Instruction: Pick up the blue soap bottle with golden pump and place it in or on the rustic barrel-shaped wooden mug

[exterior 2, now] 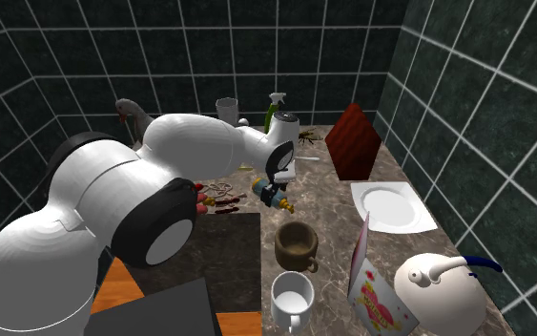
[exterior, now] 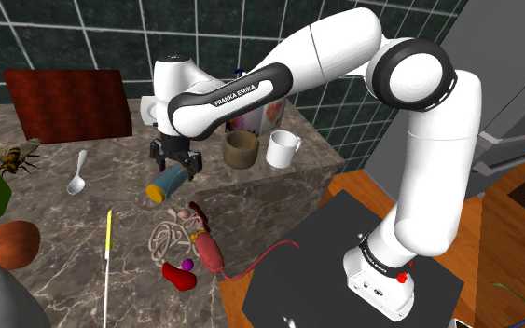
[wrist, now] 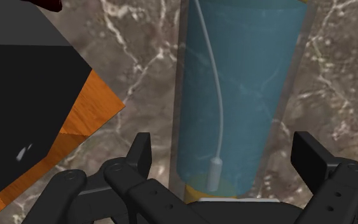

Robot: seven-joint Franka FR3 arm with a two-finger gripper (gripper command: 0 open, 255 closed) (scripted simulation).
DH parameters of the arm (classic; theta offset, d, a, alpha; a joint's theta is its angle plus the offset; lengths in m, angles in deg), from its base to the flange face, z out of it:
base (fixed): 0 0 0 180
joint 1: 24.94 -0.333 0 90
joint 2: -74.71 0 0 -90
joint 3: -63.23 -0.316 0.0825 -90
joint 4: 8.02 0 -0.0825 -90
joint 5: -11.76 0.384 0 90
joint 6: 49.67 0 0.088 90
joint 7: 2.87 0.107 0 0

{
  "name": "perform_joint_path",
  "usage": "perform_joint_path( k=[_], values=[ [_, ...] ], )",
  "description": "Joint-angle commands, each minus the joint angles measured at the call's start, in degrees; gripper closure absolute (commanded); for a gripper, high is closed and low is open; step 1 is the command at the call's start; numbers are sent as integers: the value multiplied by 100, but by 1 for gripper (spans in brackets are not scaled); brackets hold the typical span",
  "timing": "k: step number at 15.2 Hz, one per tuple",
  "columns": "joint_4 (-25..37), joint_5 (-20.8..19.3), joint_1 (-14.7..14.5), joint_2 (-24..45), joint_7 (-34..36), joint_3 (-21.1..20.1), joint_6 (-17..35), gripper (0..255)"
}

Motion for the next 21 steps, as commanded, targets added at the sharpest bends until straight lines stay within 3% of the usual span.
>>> perform_joint_path(
  k=[1,3,4,13,21],
  values=[
    [1,-1,-1,3,0,1,2,0],
    [1,-1,0,2,0,1,1,0],
    [1,-1,0,2,0,1,1,255],
    [1,-1,-1,3,0,1,2,255],
    [234,150,58,-288,-60,-86,-496,255]
  ],
)
